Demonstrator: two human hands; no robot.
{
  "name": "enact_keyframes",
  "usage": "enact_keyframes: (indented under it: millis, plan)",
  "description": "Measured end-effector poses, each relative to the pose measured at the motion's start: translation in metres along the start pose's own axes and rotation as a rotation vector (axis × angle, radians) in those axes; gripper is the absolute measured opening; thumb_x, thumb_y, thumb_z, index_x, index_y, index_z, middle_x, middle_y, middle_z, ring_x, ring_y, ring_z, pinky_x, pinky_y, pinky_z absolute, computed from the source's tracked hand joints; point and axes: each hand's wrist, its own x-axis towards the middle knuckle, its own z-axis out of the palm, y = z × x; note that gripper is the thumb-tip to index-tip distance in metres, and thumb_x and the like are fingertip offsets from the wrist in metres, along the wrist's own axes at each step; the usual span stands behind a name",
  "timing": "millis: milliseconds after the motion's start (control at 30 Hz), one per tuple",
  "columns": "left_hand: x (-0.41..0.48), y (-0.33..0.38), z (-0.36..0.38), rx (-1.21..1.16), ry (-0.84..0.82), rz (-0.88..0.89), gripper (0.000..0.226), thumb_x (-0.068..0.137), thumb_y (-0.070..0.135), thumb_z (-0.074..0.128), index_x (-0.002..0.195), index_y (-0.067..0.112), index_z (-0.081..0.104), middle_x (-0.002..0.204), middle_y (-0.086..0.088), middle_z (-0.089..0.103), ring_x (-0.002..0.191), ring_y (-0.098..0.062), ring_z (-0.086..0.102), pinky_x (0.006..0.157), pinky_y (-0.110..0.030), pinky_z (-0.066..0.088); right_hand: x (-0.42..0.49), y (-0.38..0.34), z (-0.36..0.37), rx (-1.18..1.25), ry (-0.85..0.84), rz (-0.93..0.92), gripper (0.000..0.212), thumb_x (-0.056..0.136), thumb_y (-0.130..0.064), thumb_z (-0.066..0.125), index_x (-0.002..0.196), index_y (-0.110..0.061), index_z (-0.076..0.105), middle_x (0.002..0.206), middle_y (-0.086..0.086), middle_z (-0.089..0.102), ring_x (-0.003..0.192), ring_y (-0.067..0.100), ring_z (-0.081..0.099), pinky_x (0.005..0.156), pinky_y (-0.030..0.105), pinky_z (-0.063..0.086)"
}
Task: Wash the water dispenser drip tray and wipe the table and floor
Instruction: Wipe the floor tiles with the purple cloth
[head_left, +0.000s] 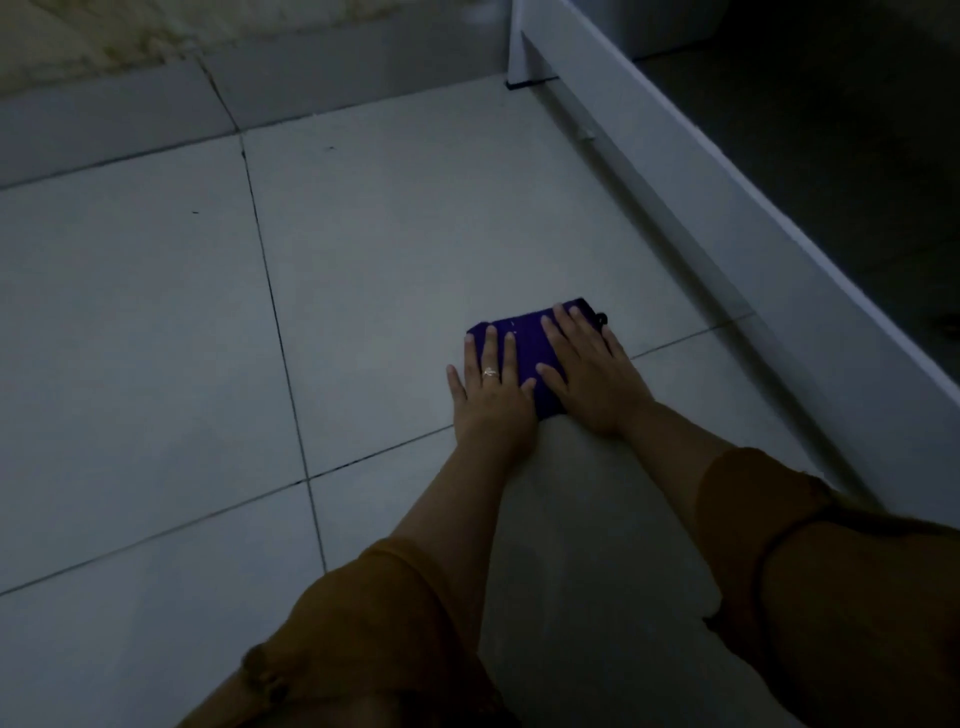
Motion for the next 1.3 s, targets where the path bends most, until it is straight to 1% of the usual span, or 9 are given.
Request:
enact_keyframes:
  millis: [100,200,300,400,467,633,833,1000,1300]
  plan:
    - [-0.015,0.010,0.007,0.025,-0.016,0.046,0.059,0.102,0.037,0.016,0.149,0.017,-0.014,0.157,-0.003,-0.022,0.143,-0.025,-0.025,0.114,-0.049,-0.012,-0.023,-0.001,0.001,0.005,0.004,0.077,0.061,0.101,-0.038,0.024,0.152,-0.014,-0.001,0.160,0.004,-0.007,0.147,0.017,-0.011,0.118,0.039,-0.006]
    - [-0.020,0.013,0.006,0.098,0.031,0.078,0.058,0.102,0.038,0.017,0.151,0.018,-0.007,0.159,-0.004,-0.012,0.146,-0.025,-0.015,0.115,-0.049,-0.010,-0.036,-0.020,0.005,0.002,0.070,0.209,0.061,0.101,-0.031,0.027,0.151,-0.009,0.002,0.160,0.010,-0.007,0.147,0.025,-0.010,0.118,0.042,-0.004]
    - [-0.018,0.008,0.003,0.136,0.095,0.110,0.056,0.102,0.040,0.016,0.152,0.019,0.000,0.160,-0.003,-0.001,0.147,-0.023,-0.003,0.117,-0.045,-0.002,-0.033,-0.042,0.010,0.160,0.136,0.374,0.062,0.098,-0.028,0.035,0.151,-0.010,0.009,0.159,0.014,-0.006,0.146,0.031,-0.010,0.118,0.044,-0.004]
    - [-0.017,0.004,0.004,0.105,0.125,0.127,0.054,0.102,0.037,0.018,0.152,0.021,0.003,0.160,-0.001,0.002,0.147,-0.021,-0.001,0.118,-0.041,0.003,-0.025,-0.045,0.012,0.302,0.176,0.487,0.056,0.101,-0.033,0.027,0.151,-0.014,0.012,0.160,0.012,-0.005,0.146,0.027,-0.011,0.117,0.042,-0.007]
    - [-0.017,0.006,0.007,0.093,0.130,0.128,0.054,0.102,0.035,0.019,0.152,0.021,0.002,0.160,0.000,0.000,0.147,-0.020,-0.003,0.118,-0.042,0.001,-0.022,-0.042,0.015,0.260,0.173,0.510,0.058,0.101,-0.039,0.022,0.152,-0.016,0.006,0.160,0.010,-0.008,0.146,0.025,-0.013,0.117,0.040,-0.009]
    - [0.013,0.019,0.002,0.176,0.131,0.199,0.054,0.102,0.033,0.019,0.152,0.020,0.002,0.160,-0.001,-0.002,0.147,-0.021,-0.006,0.111,-0.052,-0.016,-0.001,-0.023,0.017,0.202,0.217,0.598,0.061,0.100,-0.045,0.018,0.152,-0.018,-0.001,0.160,0.009,-0.010,0.146,0.023,-0.014,0.116,0.040,-0.011]
    - [0.076,0.043,-0.008,0.194,0.122,0.223,0.055,0.102,0.034,0.015,0.151,0.019,-0.004,0.160,-0.001,-0.007,0.147,-0.021,-0.011,0.110,-0.051,-0.018,0.048,0.021,0.001,0.106,0.208,0.561,0.062,0.100,-0.046,0.017,0.152,-0.018,0.001,0.160,0.010,-0.006,0.147,0.024,-0.009,0.117,0.041,-0.005]
    - [0.134,0.048,-0.024,0.202,0.145,0.237,0.054,0.102,0.036,0.011,0.151,0.021,-0.005,0.160,-0.001,-0.007,0.147,-0.020,-0.011,0.111,-0.048,-0.018,0.105,0.045,-0.012,0.082,0.219,0.535,0.062,0.100,-0.047,0.017,0.152,-0.018,0.001,0.160,0.011,-0.006,0.147,0.024,-0.010,0.117,0.040,-0.006]
    - [0.215,0.003,-0.073,0.186,0.178,0.134,0.053,0.102,0.035,0.009,0.152,0.022,-0.004,0.160,0.001,-0.007,0.147,-0.018,-0.010,0.114,-0.051,-0.013,0.217,0.027,-0.034,0.052,0.166,0.357,0.062,0.100,-0.046,0.015,0.152,-0.017,-0.001,0.159,0.011,-0.011,0.146,0.025,-0.013,0.117,0.041,-0.009]
